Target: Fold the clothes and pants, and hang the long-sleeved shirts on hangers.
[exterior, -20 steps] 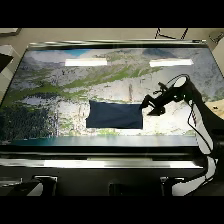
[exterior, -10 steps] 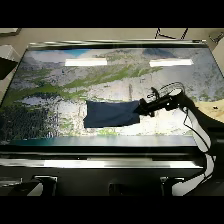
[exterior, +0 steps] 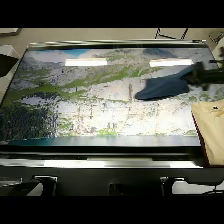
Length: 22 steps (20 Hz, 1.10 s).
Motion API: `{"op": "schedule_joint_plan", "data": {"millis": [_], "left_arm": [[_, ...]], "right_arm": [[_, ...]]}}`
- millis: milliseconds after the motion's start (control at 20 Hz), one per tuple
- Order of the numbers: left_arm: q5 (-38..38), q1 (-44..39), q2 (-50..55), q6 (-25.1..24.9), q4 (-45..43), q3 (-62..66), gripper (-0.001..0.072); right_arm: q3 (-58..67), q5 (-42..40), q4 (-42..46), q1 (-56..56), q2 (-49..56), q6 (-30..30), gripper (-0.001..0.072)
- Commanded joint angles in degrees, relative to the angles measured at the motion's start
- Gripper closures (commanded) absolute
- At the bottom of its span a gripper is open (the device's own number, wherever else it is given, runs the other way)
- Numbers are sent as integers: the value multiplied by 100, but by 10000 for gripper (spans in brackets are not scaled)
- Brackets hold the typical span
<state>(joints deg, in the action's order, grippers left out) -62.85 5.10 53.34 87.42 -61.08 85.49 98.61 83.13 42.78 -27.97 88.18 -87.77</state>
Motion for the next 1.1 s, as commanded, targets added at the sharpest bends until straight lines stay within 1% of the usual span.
{"op": "schedule_joint_plan", "data": {"millis": [0,100,200,300,400,550,650,800,900,1050], "left_arm": [[44,4,9,-162,0,-214,685],[39,4,9,-223,-2,-280,685],[55,4,9,-485,-2,-280,685],[74,4,11,-520,-2,-280,685],[94,4,9,-525,-2,-280,685],[94,4,11,-758,-2,-280,685],[94,4,9,-756,0,-280,685],[96,4,11,-754,-2,-280,685],[94,4,11,-752,-2,-280,685],[94,4,11,-752,0,-280,685]], "right_arm": [[667,199,313,-1174,-398,-968,670],[931,249,310,-1709,-549,-1355,670],[1080,269,315,-2192,-750,-1497,670],[1080,302,330,-2638,-942,-1731,670],[1078,568,457,-3025,-1091,-1827,670],[1078,927,1464,-3359,-1283,-1884,671],[1040,1316,2212,-3348,-1318,-1902,671],[472,1757,2905,-3348,-1381,-1897,670],[-284,1659,3526,-3351,-1615,-1893,670],[-1635,1268,4312,-3368,-2000,-1801,669]]}}
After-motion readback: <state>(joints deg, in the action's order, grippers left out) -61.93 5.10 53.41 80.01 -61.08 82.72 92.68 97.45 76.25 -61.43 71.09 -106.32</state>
